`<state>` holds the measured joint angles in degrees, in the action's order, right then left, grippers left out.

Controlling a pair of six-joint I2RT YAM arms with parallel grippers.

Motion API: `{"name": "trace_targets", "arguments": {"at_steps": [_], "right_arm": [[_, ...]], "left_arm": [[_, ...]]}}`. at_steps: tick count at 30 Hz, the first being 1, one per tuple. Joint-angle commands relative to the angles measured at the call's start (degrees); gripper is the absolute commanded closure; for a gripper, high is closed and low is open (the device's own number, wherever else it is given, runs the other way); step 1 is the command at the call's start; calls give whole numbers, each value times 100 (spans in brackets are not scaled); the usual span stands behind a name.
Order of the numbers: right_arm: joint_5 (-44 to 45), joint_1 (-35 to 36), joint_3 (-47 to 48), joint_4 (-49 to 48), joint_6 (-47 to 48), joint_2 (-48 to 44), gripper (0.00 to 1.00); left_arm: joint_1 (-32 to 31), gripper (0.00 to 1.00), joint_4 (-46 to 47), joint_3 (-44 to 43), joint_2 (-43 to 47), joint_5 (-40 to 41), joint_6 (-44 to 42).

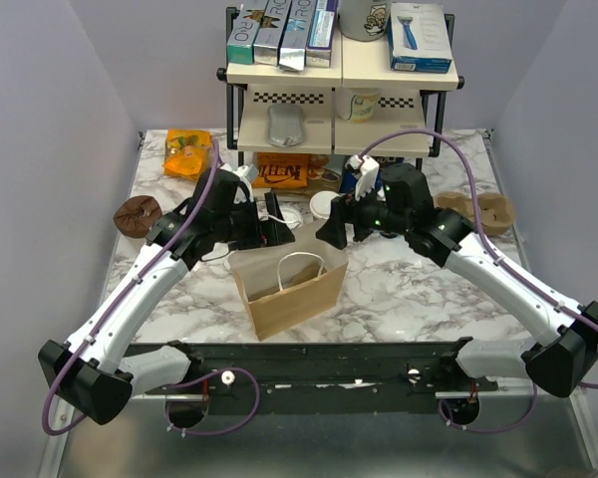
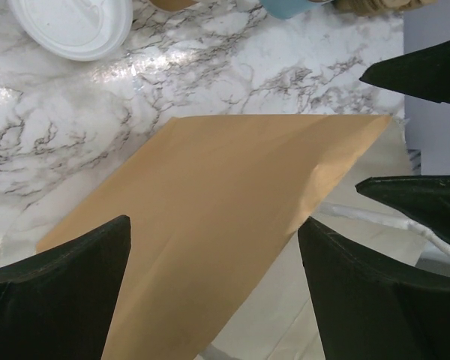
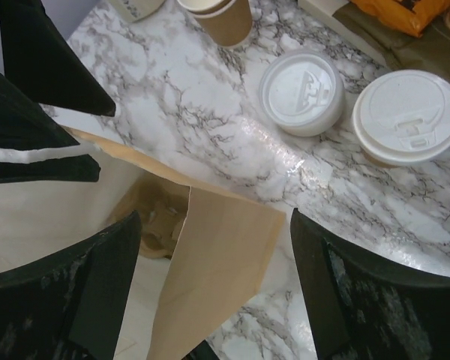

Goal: Pack the takeout coffee

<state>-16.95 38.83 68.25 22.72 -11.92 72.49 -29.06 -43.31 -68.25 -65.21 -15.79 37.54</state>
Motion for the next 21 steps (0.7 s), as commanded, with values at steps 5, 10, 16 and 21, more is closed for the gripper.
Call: {"name": "trace_targets", "arguments": {"at_steps": [5, 10, 16, 21], "right_arm": [[1212, 213, 285, 602, 226, 292, 60], [1203, 213, 601, 497, 85, 432, 70], [1379, 213, 1067, 804, -56, 757, 73], [1484, 213, 1428, 1111, -73, 1074, 75]], "left_arm": [[50, 1, -951, -57, -9, 7, -800], [49, 1, -1224, -75, -79, -178, -1231], [-47, 1, -1443, -154, -176, -170, -1715], [-109, 1, -1101, -189, -27, -811, -1838]]}}
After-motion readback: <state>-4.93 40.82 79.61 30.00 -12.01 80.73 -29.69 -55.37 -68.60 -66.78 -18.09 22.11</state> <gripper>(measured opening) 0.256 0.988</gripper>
